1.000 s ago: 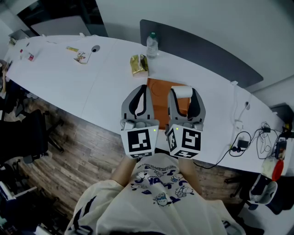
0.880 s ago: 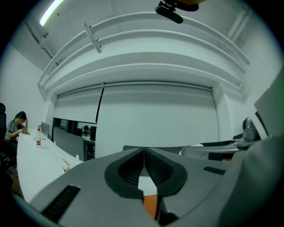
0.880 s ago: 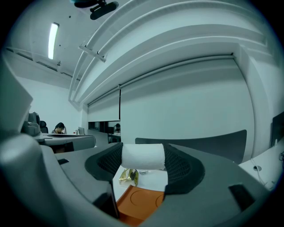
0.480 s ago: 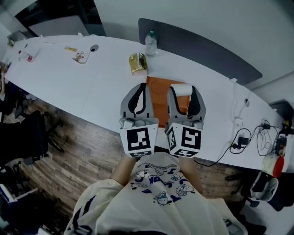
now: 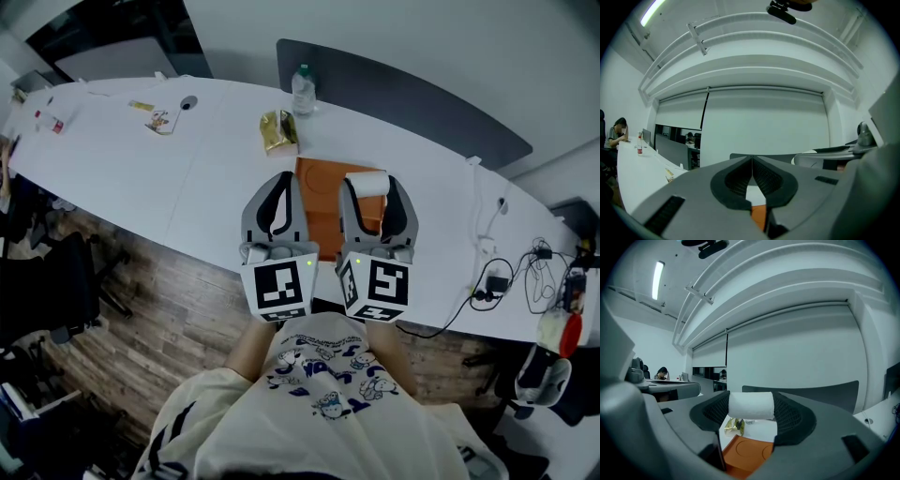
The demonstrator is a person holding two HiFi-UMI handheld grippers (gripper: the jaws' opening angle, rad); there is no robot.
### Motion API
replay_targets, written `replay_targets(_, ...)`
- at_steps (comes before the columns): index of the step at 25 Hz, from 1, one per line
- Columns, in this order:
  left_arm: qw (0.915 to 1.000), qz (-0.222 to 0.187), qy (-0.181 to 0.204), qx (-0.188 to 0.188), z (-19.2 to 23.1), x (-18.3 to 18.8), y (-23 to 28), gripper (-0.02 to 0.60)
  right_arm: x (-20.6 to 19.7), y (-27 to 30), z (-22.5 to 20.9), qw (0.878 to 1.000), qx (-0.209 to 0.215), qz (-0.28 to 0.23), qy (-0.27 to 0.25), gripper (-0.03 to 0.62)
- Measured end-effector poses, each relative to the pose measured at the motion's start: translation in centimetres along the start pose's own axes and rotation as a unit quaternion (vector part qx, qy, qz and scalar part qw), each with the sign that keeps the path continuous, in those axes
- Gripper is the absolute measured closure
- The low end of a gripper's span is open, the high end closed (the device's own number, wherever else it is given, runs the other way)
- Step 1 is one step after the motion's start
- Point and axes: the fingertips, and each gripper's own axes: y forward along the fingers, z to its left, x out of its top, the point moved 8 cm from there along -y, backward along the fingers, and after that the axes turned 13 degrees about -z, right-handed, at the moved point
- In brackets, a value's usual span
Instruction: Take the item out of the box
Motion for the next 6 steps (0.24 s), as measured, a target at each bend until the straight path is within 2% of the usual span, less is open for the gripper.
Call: replay_targets(6, 1.0, 0.004, 0.0, 0.0, 0.06, -0.28, -0.03, 0.563, -0.17, -0.22, -0.35, 1.0, -0.008, 0.001, 0.001, 0.309)
